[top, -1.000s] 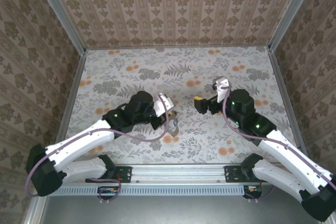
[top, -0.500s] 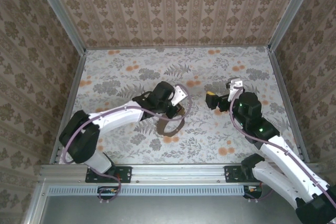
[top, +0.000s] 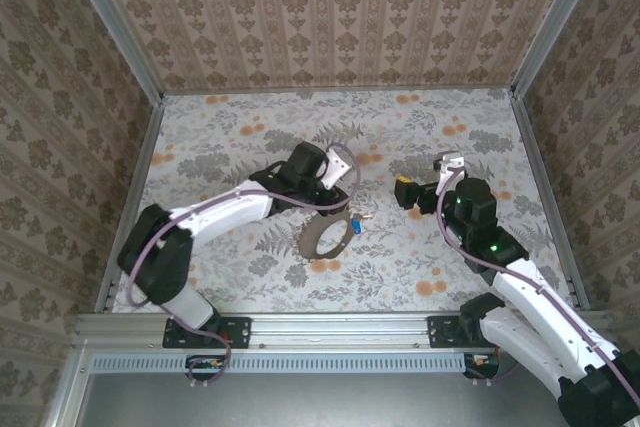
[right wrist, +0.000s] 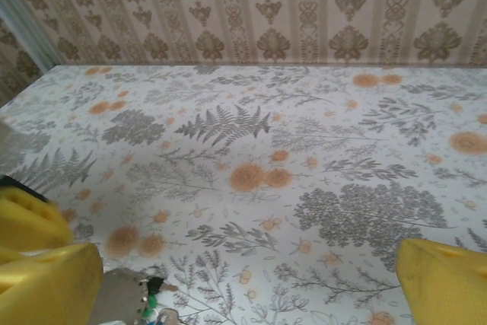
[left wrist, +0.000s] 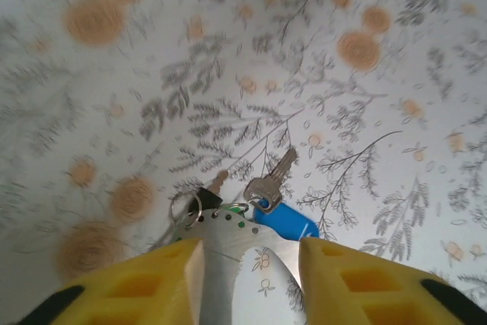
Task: Put the keys on the keyring
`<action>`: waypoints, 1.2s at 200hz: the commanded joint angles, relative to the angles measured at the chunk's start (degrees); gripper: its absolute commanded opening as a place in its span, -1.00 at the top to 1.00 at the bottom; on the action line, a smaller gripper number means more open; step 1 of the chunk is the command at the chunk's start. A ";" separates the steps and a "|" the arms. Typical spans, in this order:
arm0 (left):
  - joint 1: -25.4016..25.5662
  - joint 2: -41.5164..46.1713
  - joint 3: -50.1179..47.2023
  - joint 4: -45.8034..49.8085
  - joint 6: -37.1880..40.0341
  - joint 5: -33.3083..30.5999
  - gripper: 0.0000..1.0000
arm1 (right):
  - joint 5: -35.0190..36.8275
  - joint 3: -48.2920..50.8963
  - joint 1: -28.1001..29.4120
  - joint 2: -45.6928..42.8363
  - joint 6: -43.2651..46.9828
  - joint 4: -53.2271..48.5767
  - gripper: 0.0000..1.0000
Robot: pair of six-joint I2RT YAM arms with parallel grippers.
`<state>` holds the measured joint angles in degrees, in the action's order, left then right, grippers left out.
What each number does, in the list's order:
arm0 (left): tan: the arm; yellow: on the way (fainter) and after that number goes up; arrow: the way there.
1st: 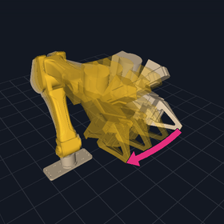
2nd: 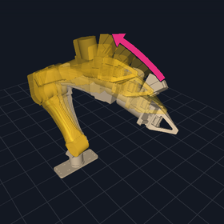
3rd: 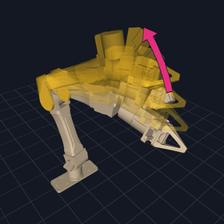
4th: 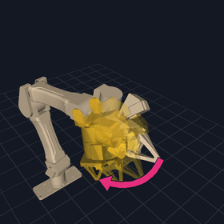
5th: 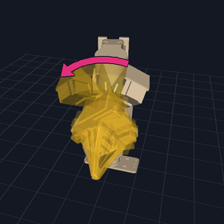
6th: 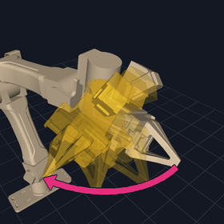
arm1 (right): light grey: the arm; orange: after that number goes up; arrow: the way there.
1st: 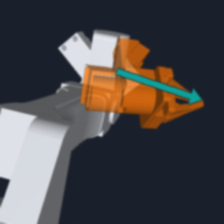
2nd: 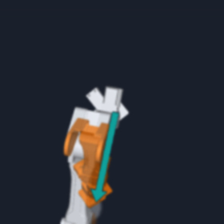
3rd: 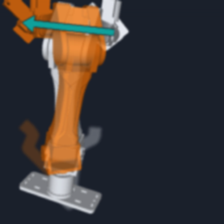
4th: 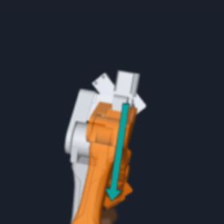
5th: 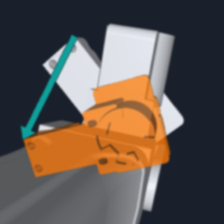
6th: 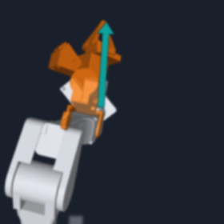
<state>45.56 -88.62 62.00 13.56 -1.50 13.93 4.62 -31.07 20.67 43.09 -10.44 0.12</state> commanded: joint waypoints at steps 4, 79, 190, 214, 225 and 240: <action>-1.53 9.93 0.38 5.42 -0.17 -3.12 -0.29 | 6.23 -1.90 -0.54 -1.31 1.14 -0.06 -1.00; -16.19 35.58 -22.59 -9.46 -2.51 -36.10 -0.99 | 24.22 6.93 -7.17 7.88 -1.65 21.13 -1.00; -29.90 23.16 -32.51 -32.24 -0.22 -47.15 -1.00 | 16.34 3.69 -12.05 31.88 12.41 36.32 -1.00; -30.62 19.54 -34.06 -39.00 0.81 -46.23 -1.00 | 17.41 3.65 -12.10 34.44 10.49 34.28 -1.00; -31.71 17.78 -34.97 -43.23 1.20 -43.36 -1.00 | 17.73 3.03 -12.14 36.03 10.50 34.81 -1.00; -33.35 15.76 -36.00 -49.00 1.75 -39.15 -1.00 | 18.56 1.47 -12.59 38.95 10.35 34.93 -1.00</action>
<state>14.46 -70.54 27.51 -22.72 -2.11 -29.47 22.28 -26.87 8.82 78.28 0.25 35.73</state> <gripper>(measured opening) 0.997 0.999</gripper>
